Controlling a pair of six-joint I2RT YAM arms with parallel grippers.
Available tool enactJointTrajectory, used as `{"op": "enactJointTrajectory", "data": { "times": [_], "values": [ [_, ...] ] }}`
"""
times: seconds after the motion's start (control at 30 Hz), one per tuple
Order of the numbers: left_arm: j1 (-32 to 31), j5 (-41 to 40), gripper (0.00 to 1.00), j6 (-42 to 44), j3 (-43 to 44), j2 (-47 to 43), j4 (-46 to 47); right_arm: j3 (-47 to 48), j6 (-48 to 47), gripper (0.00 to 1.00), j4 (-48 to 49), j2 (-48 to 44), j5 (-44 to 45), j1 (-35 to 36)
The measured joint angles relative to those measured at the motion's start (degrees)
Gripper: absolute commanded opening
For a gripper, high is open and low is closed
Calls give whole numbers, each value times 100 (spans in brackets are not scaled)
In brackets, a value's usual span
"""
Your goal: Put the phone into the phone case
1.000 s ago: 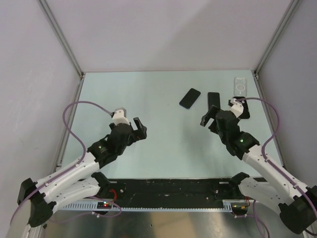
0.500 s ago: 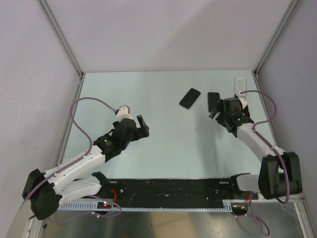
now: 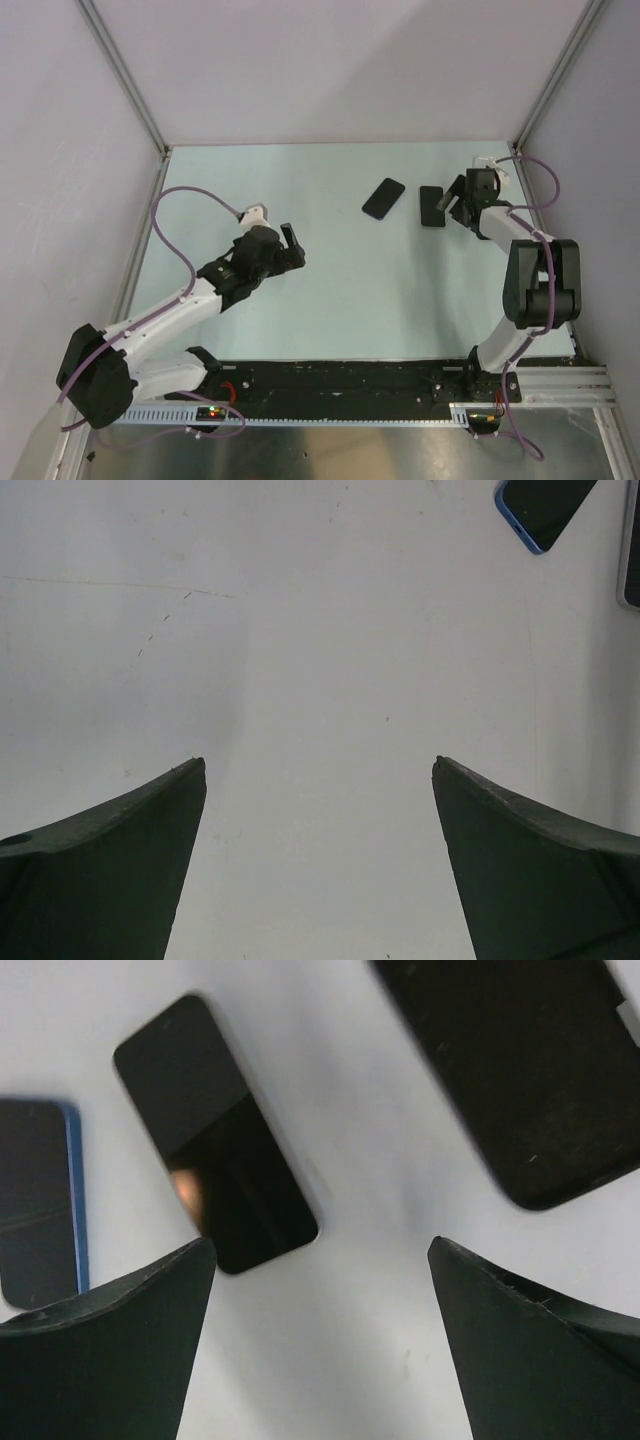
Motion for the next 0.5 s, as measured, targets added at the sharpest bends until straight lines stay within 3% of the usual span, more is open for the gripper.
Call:
{"op": "enactJointTrajectory", "data": {
  "times": [0.27, 0.5],
  "values": [
    [90, 299, 98, -2, 31, 79, 0, 955, -155, 72, -260, 887, 192, -686],
    [103, 542, 98, -4, 33, 260, -2, 1873, -271, 54, -822, 1836, 208, -745]
  ]
}}
